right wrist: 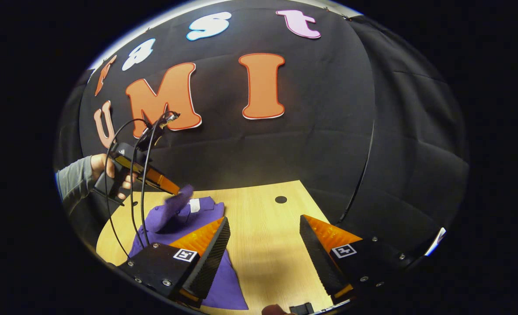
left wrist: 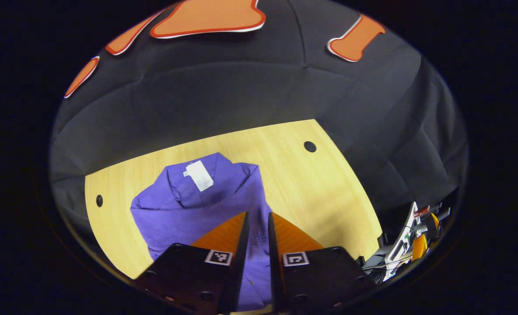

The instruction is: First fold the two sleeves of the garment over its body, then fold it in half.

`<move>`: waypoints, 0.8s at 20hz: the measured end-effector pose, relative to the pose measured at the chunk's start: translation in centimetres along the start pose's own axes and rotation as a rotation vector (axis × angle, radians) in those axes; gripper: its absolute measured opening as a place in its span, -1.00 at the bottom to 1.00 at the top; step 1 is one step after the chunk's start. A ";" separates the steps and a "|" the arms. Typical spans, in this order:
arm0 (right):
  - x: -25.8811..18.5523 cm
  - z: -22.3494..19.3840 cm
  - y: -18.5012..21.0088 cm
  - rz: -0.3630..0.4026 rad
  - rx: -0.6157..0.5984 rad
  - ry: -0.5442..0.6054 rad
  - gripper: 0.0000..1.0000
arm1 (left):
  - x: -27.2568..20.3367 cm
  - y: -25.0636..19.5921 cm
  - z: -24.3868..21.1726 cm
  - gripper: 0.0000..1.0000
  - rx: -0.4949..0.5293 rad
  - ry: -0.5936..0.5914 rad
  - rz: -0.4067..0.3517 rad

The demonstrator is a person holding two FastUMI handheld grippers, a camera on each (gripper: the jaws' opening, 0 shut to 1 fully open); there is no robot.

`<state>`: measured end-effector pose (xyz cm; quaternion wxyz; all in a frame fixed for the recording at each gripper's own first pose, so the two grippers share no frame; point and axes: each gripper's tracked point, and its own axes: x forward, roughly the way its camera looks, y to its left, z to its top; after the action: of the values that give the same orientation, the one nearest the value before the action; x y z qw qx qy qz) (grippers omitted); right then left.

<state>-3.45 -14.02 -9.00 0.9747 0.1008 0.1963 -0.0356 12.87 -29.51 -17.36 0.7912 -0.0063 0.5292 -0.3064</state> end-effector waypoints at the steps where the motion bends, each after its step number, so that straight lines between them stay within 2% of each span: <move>1: 0.2 -0.3 0.2 0.004 -0.002 0.008 0.91 | -0.5 -0.3 -0.2 -0.36 0.011 -0.013 -0.010; 2: 0.3 -0.6 0.4 0.007 -0.004 0.017 0.92 | -0.9 -0.1 -0.6 -0.02 0.022 -0.022 -0.012; 5: 0.8 -1.7 1.1 0.015 -0.027 0.048 0.91 | -3.1 1.2 -1.7 0.23 0.045 -0.062 0.022; 6: 0.9 -2.1 1.3 0.018 -0.034 0.062 0.91 | -3.9 2.0 -2.7 0.46 0.049 -0.078 0.043; 7: 1.0 -2.6 1.7 0.025 -0.039 0.077 0.91 | -4.7 3.1 -3.5 0.55 0.053 -0.094 0.072; 8: 1.0 -3.1 2.1 0.032 -0.045 0.090 0.92 | -5.5 4.1 -4.5 0.72 0.056 -0.103 0.100; 11: 1.2 -4.4 3.6 0.053 -0.075 0.129 0.92 | -7.8 8.1 -8.0 0.79 0.039 -0.128 0.214; 16: 1.4 -7.4 5.5 0.092 -0.159 0.217 0.92 | -11.7 13.1 -15.0 0.84 -0.022 -0.152 0.348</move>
<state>-4.34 -7.09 -15.16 0.9533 0.0352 0.2978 0.0358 3.59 -8.40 -18.61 0.8698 0.0532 0.4644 -0.1578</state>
